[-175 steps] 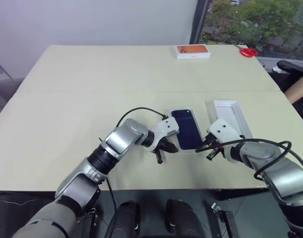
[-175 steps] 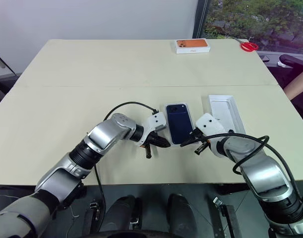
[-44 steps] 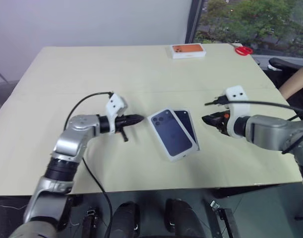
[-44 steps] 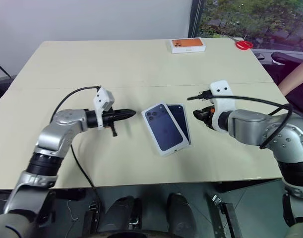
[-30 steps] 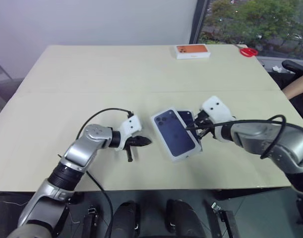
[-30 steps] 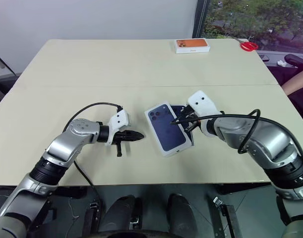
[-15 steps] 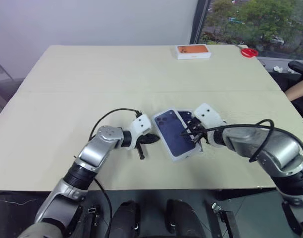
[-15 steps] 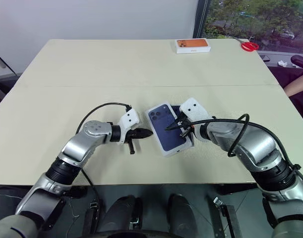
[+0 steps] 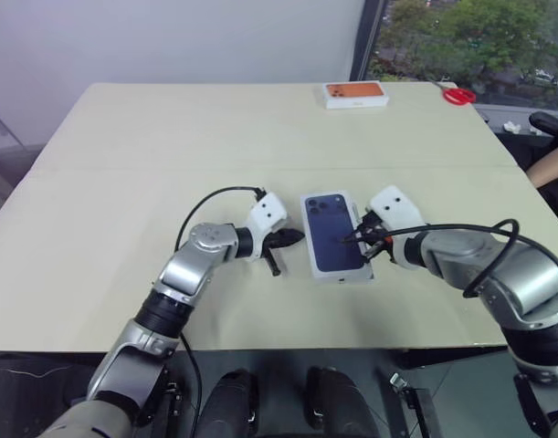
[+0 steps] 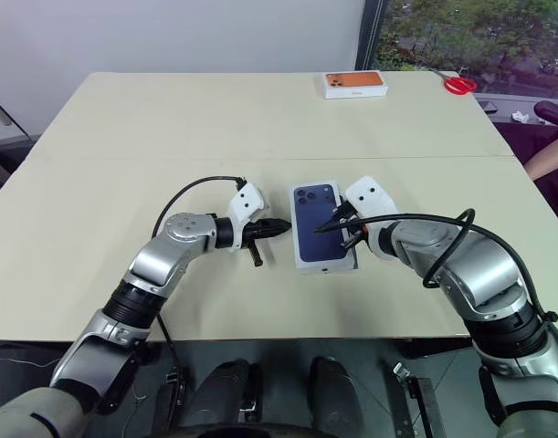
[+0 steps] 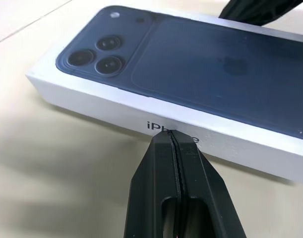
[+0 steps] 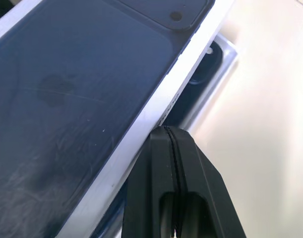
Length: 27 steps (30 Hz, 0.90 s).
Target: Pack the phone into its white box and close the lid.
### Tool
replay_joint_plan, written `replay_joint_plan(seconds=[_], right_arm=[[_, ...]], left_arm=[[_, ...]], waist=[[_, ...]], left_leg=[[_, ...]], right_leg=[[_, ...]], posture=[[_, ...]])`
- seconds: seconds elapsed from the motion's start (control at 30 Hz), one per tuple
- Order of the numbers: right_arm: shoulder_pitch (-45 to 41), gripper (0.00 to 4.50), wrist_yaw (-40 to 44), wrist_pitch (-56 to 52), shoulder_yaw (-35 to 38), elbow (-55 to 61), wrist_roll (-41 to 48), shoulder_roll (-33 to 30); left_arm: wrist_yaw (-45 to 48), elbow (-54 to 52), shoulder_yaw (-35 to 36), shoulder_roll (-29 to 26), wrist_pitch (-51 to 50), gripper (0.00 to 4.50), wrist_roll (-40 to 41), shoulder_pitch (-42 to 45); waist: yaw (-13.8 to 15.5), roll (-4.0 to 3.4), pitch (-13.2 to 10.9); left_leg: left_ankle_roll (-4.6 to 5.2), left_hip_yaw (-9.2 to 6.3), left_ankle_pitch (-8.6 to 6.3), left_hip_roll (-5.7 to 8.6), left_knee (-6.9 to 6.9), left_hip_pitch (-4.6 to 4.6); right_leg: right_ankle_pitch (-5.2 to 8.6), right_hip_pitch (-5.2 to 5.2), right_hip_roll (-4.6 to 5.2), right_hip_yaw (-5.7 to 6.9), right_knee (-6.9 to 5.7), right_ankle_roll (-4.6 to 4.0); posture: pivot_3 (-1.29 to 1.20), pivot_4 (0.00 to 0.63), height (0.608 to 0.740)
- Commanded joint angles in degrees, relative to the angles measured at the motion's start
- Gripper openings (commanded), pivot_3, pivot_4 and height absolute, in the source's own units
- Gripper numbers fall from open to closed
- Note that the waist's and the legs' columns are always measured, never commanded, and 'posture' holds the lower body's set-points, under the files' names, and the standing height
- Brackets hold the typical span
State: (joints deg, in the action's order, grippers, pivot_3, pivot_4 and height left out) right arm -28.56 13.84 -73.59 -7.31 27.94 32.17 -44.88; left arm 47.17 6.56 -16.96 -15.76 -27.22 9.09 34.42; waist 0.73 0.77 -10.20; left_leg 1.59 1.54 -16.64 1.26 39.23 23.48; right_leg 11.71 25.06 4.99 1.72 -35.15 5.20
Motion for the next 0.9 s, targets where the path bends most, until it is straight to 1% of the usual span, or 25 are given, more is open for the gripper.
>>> replay_joint_plan(seconds=[0.03, 0.33, 0.9], right_arm=[[-0.1, 0.03, 1.3, -0.1, 1.9, 2.6, -0.5, 0.6], [1.3, 0.03, 2.3, -1.4, 3.1, 2.6, -2.5, 0.9], [2.4, 0.03, 2.7, -0.9, 2.9, 1.5, -6.8, 3.4]], left_arm=[[0.2, -0.5, -0.4, 2.1, 1.9, 0.0, 0.2, 2.3], [0.4, 1.2, -1.1, 3.5, 3.0, 0.0, -1.1, 2.5], [-1.0, 3.1, 0.3, 4.8, 2.7, 0.0, -1.9, 2.8]], waist=[[0.0, 0.0, 0.0], [0.0, 0.0, 0.0], [0.0, 0.0, 0.0]], left_leg=[[0.0, 0.0, 0.0, 0.0, 0.0, 0.0], [0.0, 0.0, 0.0, 0.01, 0.0, 0.0], [0.0, 0.0, 0.0, 0.01, 0.0, -0.01]], right_leg=[[0.0, 0.0, 0.0, 0.0, 0.0, 0.0], [0.0, 0.0, -0.01, 0.0, -0.01, 0.0], [0.0, 0.0, -0.03, 0.0, -0.03, 0.01]], posture=[[0.0, 0.15, 0.74], [0.0, 0.15, 0.74], [0.0, 0.15, 0.74]])
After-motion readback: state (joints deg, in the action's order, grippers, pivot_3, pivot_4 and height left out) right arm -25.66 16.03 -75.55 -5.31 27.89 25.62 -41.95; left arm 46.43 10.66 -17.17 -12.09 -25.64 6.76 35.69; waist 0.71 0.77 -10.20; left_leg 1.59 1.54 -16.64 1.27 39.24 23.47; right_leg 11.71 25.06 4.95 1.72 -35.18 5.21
